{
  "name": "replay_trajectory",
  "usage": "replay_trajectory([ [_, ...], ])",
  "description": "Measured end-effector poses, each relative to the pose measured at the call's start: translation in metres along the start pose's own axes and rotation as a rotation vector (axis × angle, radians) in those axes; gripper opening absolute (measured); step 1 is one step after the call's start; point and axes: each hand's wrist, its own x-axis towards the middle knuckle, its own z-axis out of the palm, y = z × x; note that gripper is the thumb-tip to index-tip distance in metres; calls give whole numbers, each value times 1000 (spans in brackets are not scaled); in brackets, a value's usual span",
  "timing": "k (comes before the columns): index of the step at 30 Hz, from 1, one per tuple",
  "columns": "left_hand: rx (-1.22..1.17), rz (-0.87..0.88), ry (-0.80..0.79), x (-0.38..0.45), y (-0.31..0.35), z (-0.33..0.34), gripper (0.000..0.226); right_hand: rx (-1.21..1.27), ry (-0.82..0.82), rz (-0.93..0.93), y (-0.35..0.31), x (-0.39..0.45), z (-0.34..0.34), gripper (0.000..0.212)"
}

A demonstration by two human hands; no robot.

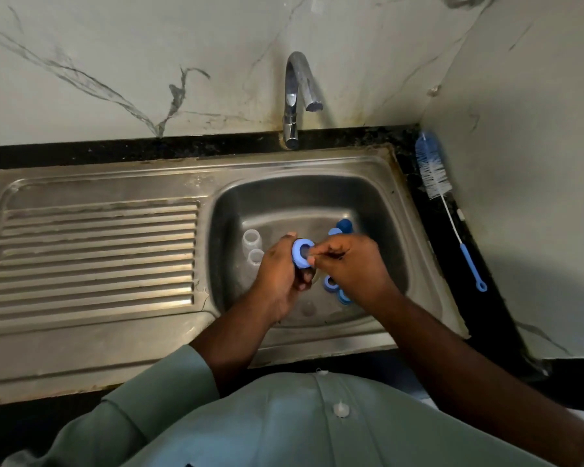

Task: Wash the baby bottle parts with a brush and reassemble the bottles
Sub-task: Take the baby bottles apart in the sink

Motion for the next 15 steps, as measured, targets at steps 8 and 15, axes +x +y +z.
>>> replay_trajectory([
  [8,-51,-120,-61,7,-1,-3,41,124,111,93,9,11,-1,18],
  [15,8,-190,-205,17,-11,0,43,203,-107,165,21,21,-11,27],
])
